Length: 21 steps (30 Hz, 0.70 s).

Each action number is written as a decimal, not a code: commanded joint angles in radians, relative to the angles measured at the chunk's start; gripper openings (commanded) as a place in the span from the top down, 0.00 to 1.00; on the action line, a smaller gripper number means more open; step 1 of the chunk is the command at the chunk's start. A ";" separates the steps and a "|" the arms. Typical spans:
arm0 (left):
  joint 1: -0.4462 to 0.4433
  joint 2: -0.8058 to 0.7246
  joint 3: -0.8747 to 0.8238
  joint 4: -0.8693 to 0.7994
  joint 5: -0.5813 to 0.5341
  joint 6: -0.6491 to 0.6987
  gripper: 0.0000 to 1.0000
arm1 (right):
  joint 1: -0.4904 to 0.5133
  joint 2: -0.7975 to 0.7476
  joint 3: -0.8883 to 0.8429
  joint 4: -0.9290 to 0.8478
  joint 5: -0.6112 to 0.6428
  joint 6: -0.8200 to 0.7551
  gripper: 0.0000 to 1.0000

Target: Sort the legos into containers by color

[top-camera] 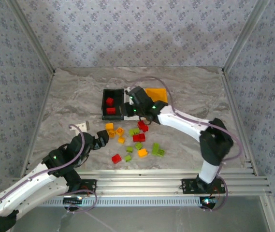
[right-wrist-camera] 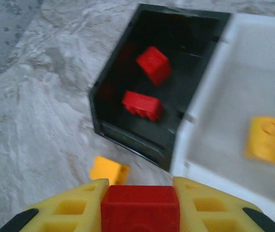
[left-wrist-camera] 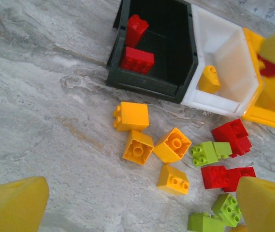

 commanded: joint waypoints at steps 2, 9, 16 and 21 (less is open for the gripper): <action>0.025 -0.007 -0.001 -0.062 0.052 -0.013 0.01 | 0.003 0.188 0.217 -0.031 -0.027 -0.022 0.66; 0.031 0.002 -0.021 -0.046 0.144 0.029 0.01 | -0.012 0.438 0.554 -0.137 -0.003 0.012 0.61; 0.029 0.088 -0.026 -0.024 0.255 0.060 0.01 | -0.033 0.467 0.616 -0.123 -0.010 0.056 0.33; 0.028 0.162 -0.011 0.000 0.355 0.097 0.01 | -0.037 0.305 0.432 -0.060 0.005 0.060 0.29</action>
